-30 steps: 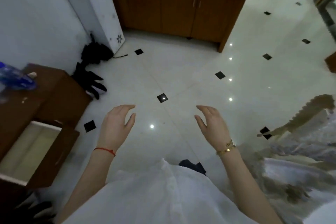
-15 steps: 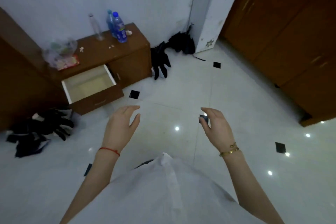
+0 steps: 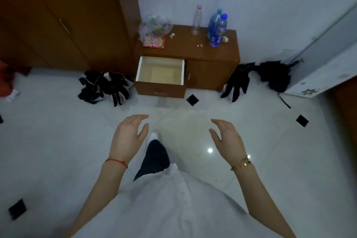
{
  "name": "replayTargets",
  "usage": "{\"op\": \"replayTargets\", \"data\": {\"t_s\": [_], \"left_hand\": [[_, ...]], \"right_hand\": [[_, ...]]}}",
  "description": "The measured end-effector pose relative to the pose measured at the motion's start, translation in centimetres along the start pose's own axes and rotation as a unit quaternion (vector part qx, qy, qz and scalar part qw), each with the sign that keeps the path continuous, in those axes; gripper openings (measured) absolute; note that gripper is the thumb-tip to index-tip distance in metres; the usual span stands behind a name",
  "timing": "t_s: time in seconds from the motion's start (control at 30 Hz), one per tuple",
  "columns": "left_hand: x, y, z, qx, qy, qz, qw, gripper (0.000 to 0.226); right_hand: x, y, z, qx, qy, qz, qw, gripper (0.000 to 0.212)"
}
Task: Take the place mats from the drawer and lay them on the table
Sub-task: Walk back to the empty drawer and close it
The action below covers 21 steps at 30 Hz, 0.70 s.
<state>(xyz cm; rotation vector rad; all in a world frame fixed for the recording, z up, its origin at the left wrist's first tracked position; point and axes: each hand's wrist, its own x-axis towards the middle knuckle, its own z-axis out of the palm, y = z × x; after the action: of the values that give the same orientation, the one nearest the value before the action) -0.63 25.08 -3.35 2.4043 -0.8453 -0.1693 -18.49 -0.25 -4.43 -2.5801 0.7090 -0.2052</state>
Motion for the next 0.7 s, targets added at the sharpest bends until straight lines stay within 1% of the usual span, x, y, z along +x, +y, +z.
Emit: {"op": "replayTargets", "data": {"t_s": [0.1, 0.17, 0.3, 0.37, 0.53, 0.7], "left_hand": [[4.5, -2.5, -1.0, 0.001, 0.015, -0.024, 1.000, 0.027], [8.3, -4.1, -2.5, 0.007, 0.020, -0.026, 0.999, 0.028], [16.6, -7.7, -6.1, 0.023, 0.020, 0.013, 0.999, 0.028], [20.7, -9.4, -7.6, 0.036, 0.007, 0.024, 0.999, 0.029], [28.1, -11.4, -9.2, 0.036, -0.007, 0.034, 0.999, 0.029], [31.5, -12.9, -7.0, 0.028, -0.022, 0.033, 0.999, 0.028]], "right_hand": [[5.9, -1.5, 1.9, -0.003, -0.006, -0.026, 1.000, 0.034], [10.5, -3.0, 2.5, -0.006, 0.000, -0.032, 0.999, 0.034], [19.0, -6.9, 3.2, 0.006, 0.035, -0.048, 0.998, 0.030], [22.4, -8.4, 3.5, 0.009, 0.039, -0.042, 0.998, 0.030], [27.7, -9.9, 5.3, 0.015, 0.022, -0.025, 0.999, 0.030], [30.8, -9.2, 7.4, 0.022, -0.001, -0.025, 0.999, 0.028]]}}
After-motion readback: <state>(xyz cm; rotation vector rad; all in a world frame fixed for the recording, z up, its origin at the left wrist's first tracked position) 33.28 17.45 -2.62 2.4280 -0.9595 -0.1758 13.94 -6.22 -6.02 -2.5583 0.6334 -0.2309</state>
